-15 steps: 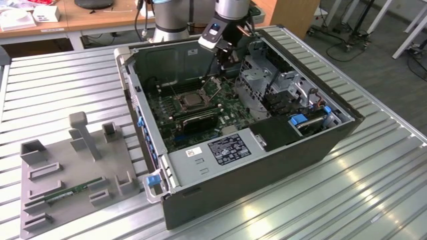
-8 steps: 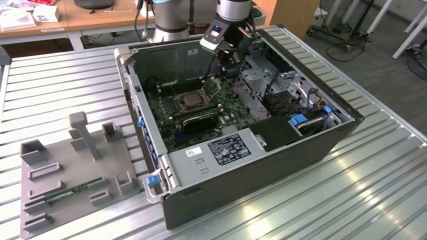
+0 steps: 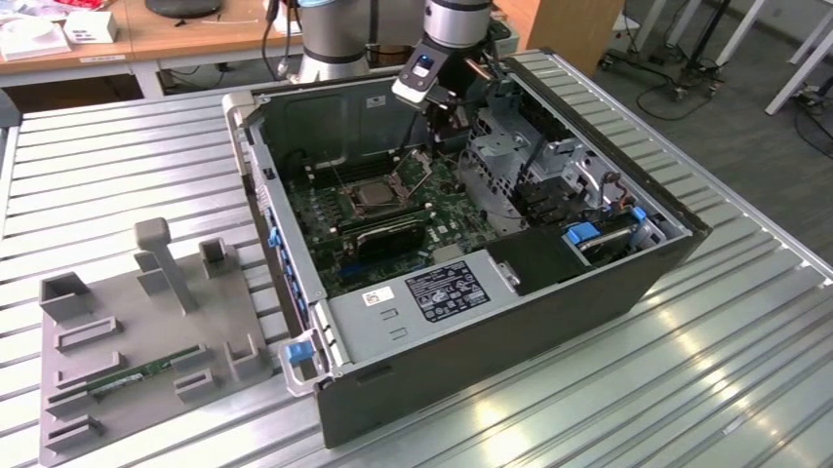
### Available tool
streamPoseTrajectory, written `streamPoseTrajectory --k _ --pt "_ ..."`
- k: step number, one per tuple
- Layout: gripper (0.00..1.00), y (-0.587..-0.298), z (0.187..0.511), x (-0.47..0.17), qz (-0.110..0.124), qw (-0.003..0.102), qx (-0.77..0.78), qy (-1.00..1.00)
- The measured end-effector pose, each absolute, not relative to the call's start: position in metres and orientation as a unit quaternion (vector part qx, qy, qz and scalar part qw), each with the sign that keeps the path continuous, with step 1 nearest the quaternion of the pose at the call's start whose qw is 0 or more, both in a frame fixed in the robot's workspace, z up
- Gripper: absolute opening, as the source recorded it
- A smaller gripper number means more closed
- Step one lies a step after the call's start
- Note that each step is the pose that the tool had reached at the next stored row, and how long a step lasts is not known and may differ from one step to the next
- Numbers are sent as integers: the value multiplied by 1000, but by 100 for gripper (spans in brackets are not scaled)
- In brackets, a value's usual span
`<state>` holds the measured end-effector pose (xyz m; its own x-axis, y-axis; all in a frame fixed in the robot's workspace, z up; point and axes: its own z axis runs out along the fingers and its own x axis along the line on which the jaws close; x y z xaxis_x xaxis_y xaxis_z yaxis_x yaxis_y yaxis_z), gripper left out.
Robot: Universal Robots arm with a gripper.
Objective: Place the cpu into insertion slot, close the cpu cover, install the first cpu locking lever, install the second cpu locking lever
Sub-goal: 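Close the cpu cover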
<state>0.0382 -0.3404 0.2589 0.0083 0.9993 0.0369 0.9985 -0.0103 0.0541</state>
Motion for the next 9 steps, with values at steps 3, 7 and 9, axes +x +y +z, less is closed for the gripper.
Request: streamPoseTrajectory --k 3,7,9 --pt "11 -340 254 39 32 6 710 703" --pt "11 -340 249 39 32 7 710 703" --pt "11 -340 247 39 32 7 710 703"
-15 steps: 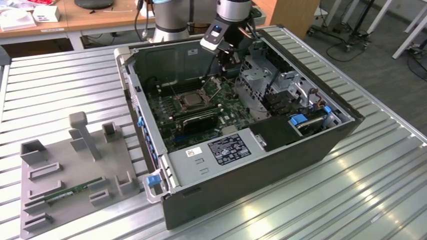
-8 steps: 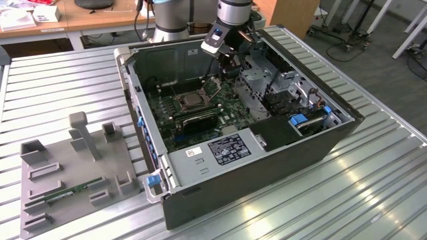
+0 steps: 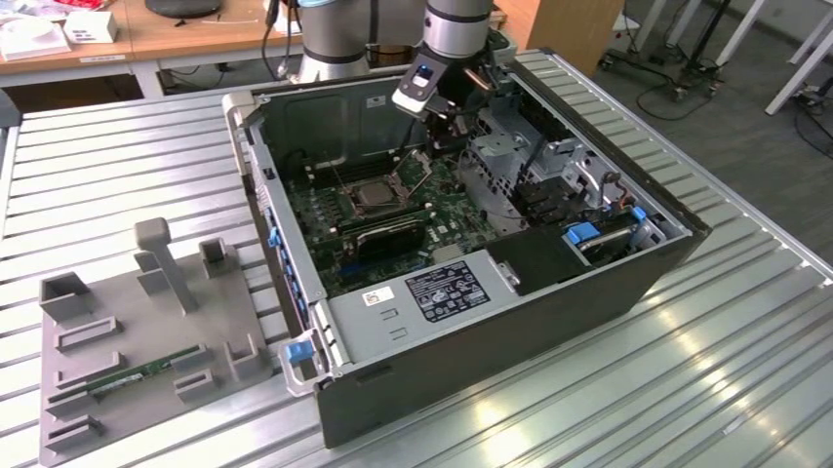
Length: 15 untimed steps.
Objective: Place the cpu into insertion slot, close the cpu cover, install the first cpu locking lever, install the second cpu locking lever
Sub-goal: 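Close the cpu cover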
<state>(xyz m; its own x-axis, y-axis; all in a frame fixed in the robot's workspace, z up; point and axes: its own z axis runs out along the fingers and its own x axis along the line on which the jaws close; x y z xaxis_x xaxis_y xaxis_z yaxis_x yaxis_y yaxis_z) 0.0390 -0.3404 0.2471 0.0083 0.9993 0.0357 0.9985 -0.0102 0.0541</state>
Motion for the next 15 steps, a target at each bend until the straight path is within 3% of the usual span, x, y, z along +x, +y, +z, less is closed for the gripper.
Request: streamPoseTrajectory --k 15 --pt "11 -340 245 39 28 4 710 703"
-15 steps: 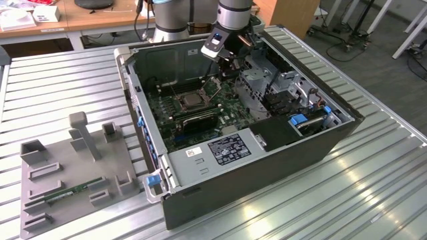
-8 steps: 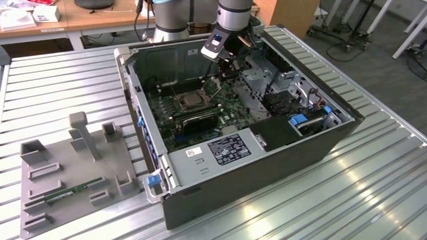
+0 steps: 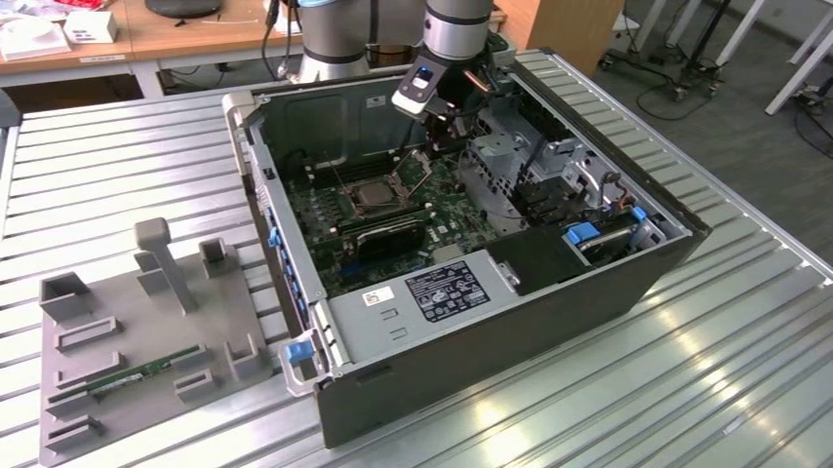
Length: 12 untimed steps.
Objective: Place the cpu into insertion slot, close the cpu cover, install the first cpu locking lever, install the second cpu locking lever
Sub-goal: 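Close the cpu cover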
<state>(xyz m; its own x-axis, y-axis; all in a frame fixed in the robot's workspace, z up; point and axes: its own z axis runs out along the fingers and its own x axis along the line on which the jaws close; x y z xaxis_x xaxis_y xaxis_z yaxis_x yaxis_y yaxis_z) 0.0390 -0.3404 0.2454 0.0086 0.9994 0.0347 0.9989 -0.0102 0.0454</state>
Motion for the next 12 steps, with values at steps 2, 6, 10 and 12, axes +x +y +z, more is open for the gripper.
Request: streamPoseTrajectory --k 2,6,10,12 --pt "11 -340 245 39 28 4 710 703" --pt "11 -340 245 38 28 4 710 704" --pt "11 -340 245 34 28 4 710 703" --pt "11 -340 245 31 28 4 710 704"
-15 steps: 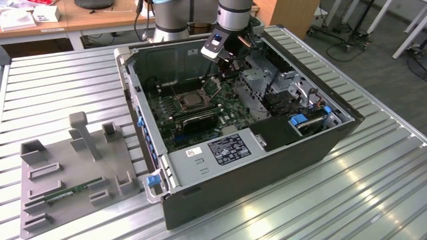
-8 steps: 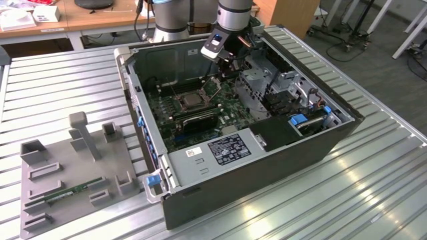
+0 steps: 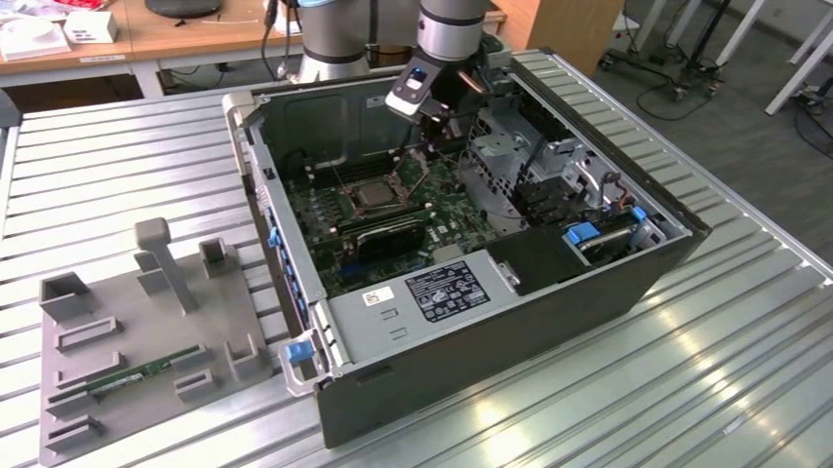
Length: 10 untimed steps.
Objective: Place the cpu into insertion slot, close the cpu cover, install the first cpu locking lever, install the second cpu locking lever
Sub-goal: 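Close the cpu cover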
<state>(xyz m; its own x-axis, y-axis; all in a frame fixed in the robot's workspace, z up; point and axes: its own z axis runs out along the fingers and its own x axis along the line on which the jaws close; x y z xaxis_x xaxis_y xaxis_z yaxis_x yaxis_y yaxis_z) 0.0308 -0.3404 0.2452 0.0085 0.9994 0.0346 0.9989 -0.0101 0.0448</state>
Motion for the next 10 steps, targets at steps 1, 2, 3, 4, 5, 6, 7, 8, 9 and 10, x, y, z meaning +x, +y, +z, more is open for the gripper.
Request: streamPoseTrajectory --k 1,2,3,4,5,6,7,8,9,10 --pt "11 -340 245 30 28 4 710 704" --pt "11 -340 245 28 28 4 710 703" --pt "11 -340 245 27 28 4 710 703" --pt "11 -340 245 25 28 4 710 703" --pt "11 -340 245 24 28 4 710 704" --pt "11 -340 245 22 28 4 710 704" --pt "11 -340 245 20 28 4 710 704" --pt "11 -340 245 18 28 4 710 703" --pt "11 -340 245 16 28 4 710 703" --pt "11 -340 245 13 28 4 710 703"
